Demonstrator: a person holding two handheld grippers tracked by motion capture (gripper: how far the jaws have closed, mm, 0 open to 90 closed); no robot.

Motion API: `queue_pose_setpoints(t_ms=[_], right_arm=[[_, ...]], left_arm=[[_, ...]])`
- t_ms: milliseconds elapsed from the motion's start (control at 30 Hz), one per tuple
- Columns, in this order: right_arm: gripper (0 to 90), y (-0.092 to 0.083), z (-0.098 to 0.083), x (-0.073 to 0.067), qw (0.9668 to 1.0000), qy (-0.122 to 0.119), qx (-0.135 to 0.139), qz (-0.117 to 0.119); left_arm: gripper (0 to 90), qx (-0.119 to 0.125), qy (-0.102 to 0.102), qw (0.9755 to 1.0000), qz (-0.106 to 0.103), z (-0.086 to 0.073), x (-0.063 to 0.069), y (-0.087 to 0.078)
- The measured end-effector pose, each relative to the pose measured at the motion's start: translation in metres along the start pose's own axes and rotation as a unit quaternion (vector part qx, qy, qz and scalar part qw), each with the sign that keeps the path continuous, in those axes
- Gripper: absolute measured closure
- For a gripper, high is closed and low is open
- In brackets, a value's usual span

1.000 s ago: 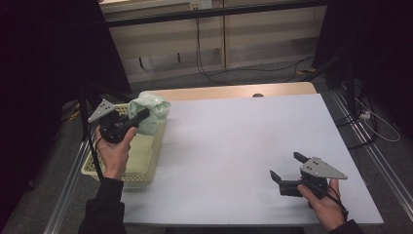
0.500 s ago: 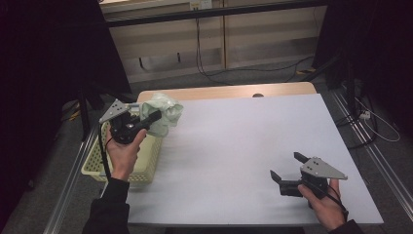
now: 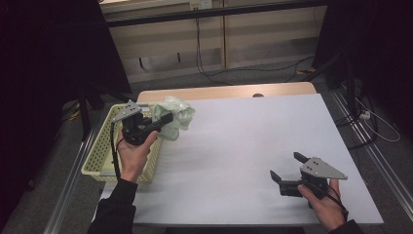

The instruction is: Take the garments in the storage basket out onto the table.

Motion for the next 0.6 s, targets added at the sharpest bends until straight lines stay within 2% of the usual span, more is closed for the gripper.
queue_pose_setpoints(t_ms=[233, 600], right_arm=[[1.5, 0.000, 0.000, 0.000, 1.0000, 0.000, 0.000, 0.001], [1.5, 0.001, 0.000, 0.001, 1.0000, -0.002, -0.001, -0.001]], left_arm=[[83.9, -0.013, 0.012, 0.9998, 0.005, -0.001, 0.009, 0.008], [83.9, -0.019, 0.032, 0.9993, -0.009, 0.003, 0.026, 0.020]])
Point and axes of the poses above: each handheld gripper's, and its own axes: y roughly forward along the jaws, z roughly out of its top, x roughly to its right, the point moved 1 cm from there along y, roughly forward along the jaws, and after that the axes turned 4 degrees about z, right-handed, at the moved point
